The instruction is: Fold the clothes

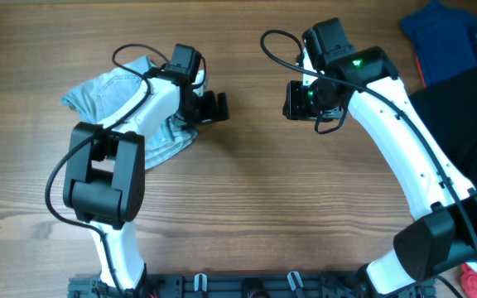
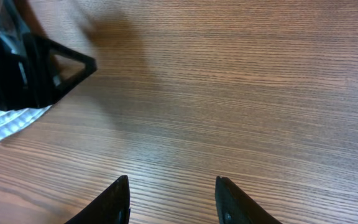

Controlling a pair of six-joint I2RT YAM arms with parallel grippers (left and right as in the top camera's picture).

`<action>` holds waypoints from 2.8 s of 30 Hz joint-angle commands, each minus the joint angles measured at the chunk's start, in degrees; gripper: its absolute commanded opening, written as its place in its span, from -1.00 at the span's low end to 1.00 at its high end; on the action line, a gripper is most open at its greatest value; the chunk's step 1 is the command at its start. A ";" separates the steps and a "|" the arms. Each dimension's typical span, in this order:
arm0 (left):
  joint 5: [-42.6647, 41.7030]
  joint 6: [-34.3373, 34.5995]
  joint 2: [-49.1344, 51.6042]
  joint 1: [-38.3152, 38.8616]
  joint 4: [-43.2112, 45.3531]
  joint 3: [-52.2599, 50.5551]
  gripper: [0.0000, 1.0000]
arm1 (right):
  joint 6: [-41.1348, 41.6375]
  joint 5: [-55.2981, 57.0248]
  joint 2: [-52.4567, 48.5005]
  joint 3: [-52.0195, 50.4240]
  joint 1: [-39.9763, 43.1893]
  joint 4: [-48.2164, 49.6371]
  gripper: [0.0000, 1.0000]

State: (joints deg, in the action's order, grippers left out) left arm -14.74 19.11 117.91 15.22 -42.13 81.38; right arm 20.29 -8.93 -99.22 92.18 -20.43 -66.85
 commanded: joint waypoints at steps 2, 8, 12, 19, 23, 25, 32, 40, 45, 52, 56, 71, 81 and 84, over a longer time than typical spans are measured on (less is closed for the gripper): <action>4.81 -0.50 0.59 -7.13 -2.32 -0.55 1.00 | -0.81 0.57 0.07 0.07 0.04 -0.04 -0.11; 4.50 -0.48 0.59 -19.58 -0.22 -0.52 1.00 | -0.81 0.57 0.07 0.07 0.04 -0.09 -0.10; 4.33 -0.72 0.59 -25.09 -1.90 -0.52 0.99 | -0.74 0.55 0.07 0.07 0.04 -0.02 -0.11; 3.76 -1.75 0.59 -30.58 -0.74 -0.52 0.99 | -0.74 0.55 0.07 0.07 0.04 -0.07 -0.10; 2.62 -3.98 0.59 -30.73 0.79 -0.52 1.00 | -0.72 0.52 0.07 0.07 0.04 0.09 -0.10; 2.80 -3.91 0.59 -30.84 0.98 -0.52 0.99 | -0.72 0.52 0.07 0.07 0.04 -0.04 -0.10; 1.86 -3.87 0.48 -30.42 -0.39 -0.52 1.00 | -0.74 0.57 0.07 0.07 0.04 -0.02 -0.10; 4.02 -5.46 -1.01 -15.43 1.88 -0.48 1.00 | -0.57 0.35 0.07 0.07 0.04 3.15 0.05; 4.35 -5.75 -1.01 -6.51 2.10 -0.48 1.00 | -0.57 0.35 -0.46 0.04 0.15 6.97 0.34; 4.39 -6.73 -3.06 -4.22 -14.60 4.31 0.99 | -2.43 -0.52 -2.84 0.04 3.13 7.65 0.48; 4.35 -6.71 -6.56 -4.24 -29.07 10.29 0.99 | -2.97 -2.14 -2.84 0.04 6.19 2.75 0.34; 9.73 -6.27 -32.30 -2.03 -40.54 11.93 -0.92 | 0.61 5.27 12.63 -1.42 7.10 -7.21 -0.91; 11.72 -6.29 -61.27 -1.77 -30.49 -3.02 -0.92 | 4.09 8.09 43.60 -16.26 7.10 -4.22 -0.91; 14.10 -6.27 -72.26 -1.77 -25.59 -11.34 -0.92 | 3.63 8.61 53.53 -23.23 7.10 -1.16 -0.91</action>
State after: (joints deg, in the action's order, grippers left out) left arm -4.03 12.73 55.31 13.15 -70.96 77.60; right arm 23.18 -2.31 -52.27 74.19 -13.30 -69.71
